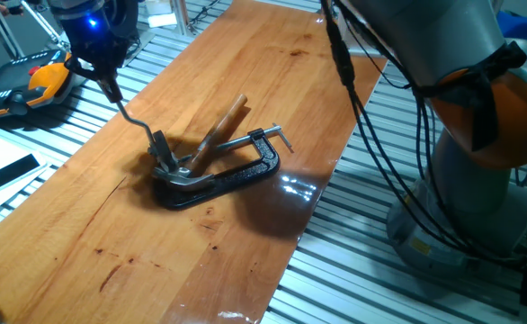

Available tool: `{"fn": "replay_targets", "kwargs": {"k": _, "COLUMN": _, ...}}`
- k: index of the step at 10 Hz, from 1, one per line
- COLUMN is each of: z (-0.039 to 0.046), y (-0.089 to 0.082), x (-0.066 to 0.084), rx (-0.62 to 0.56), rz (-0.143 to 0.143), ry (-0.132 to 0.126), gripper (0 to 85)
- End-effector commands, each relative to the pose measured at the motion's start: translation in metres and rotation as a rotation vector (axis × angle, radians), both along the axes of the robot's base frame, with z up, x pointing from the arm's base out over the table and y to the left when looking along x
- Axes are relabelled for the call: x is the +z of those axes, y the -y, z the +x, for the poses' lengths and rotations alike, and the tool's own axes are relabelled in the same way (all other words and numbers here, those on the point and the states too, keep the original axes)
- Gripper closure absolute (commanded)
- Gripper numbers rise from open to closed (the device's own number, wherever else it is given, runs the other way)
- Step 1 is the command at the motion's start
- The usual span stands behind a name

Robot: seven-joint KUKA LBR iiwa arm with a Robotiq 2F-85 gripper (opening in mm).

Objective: Push down the lever

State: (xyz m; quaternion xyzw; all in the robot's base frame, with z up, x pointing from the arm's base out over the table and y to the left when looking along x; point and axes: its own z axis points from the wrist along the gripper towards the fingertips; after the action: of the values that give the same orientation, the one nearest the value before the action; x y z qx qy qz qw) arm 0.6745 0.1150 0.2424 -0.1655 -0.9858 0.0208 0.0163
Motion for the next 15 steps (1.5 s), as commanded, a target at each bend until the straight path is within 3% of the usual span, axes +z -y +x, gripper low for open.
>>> {"fn": "replay_targets", "kwargs": {"k": 1, "z": -0.0001, "y": 0.0, "x": 0.0, "rx": -0.014, "rz": 0.01, "ry": -0.009, "gripper": 85.0}}
{"fn": "replay_targets", "kwargs": {"k": 2, "z": -0.0001, "y": 0.0, "x": 0.0, "rx": -0.038, "rz": 0.009, "ry": -0.024, "gripper": 85.0}}
{"fn": "replay_targets", "kwargs": {"k": 3, "z": -0.0001, "y": 0.0, "x": 0.0, "rx": -0.056, "rz": -0.003, "ry": -0.023, "gripper": 85.0}}
{"fn": "replay_targets", "kwargs": {"k": 5, "z": -0.0001, "y": -0.003, "x": 0.001, "rx": -0.105, "rz": 0.019, "ry": -0.029, "gripper": 85.0}}
{"fn": "replay_targets", "kwargs": {"k": 7, "z": 0.007, "y": -0.011, "x": 0.001, "rx": -0.139, "rz": -0.002, "ry": -0.031, "gripper": 85.0}}
{"fn": "replay_targets", "kwargs": {"k": 9, "z": 0.0131, "y": -0.009, "x": -0.005, "rx": -0.137, "rz": -0.014, "ry": -0.012, "gripper": 85.0}}
{"fn": "replay_targets", "kwargs": {"k": 12, "z": 0.0239, "y": 0.004, "x": -0.01, "rx": -0.11, "rz": -0.04, "ry": 0.047, "gripper": 85.0}}
{"fn": "replay_targets", "kwargs": {"k": 15, "z": 0.0345, "y": 0.018, "x": -0.011, "rx": -0.092, "rz": -0.037, "ry": 0.065, "gripper": 85.0}}
